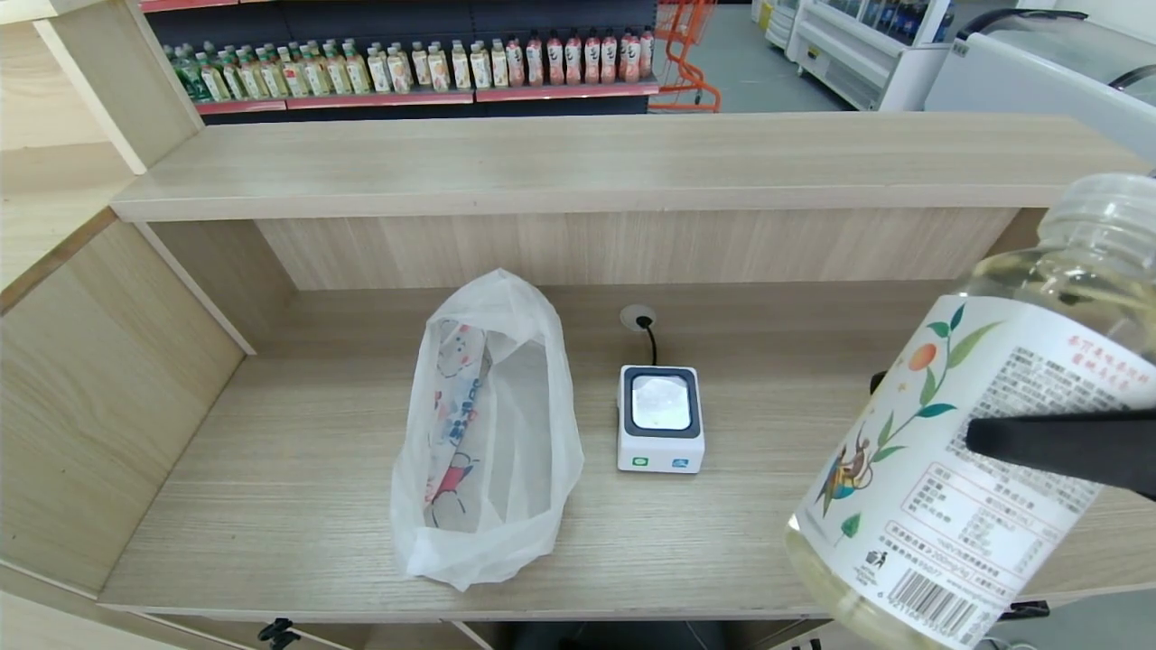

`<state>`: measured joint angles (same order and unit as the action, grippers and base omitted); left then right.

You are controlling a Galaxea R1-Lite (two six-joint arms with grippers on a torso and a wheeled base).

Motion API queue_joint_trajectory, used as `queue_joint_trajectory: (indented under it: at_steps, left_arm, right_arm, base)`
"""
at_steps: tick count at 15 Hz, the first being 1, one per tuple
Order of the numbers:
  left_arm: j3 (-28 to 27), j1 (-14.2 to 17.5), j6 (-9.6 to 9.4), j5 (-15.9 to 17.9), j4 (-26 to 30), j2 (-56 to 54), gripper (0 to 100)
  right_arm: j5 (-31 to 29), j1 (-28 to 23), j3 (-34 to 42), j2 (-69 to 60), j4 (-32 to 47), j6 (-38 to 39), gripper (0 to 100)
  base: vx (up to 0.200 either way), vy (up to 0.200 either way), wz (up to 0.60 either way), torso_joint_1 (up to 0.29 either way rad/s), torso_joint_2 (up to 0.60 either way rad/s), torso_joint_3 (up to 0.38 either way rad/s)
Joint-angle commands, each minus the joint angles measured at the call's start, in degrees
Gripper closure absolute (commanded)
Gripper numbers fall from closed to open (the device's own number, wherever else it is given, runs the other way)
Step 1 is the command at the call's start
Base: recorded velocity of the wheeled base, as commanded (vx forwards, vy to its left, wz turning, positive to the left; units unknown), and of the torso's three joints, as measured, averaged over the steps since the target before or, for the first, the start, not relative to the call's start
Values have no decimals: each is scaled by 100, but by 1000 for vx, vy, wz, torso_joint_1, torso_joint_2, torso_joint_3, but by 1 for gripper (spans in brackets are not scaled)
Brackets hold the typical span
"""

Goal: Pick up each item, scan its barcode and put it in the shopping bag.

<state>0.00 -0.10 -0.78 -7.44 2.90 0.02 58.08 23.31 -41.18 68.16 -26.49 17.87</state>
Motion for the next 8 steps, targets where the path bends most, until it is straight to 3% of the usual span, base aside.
queue_joint_trajectory:
  at_steps: [1, 3, 4, 6, 8]
  left_arm:
    - [0, 1, -1, -3, 0, -2, 0]
    - [0, 1, -1, -3, 0, -2, 0]
    - [0, 1, -1, -3, 0, -2, 0]
    - [0, 1, -1, -3, 0, -2, 0]
    - [0, 1, -1, -3, 0, -2, 0]
  right_arm:
    - [2, 33, 31, -13, -14, -12, 100]
    - [-16, 25, 22, 22, -67, -91, 100]
    - [-60, -19, 40, 207, -243, -522, 100]
    - [-235, -582, -66, 1112, -647, -2525, 100]
    - [-262, -863, -734, 2149, -805, -4248, 100]
  base:
    - [0, 0, 0, 0, 0, 0]
    - [0, 0, 0, 0, 0, 0]
    - [0, 0, 0, 0, 0, 0]
    - [0, 0, 0, 0, 0, 0]
    - [0, 0, 0, 0, 0, 0]
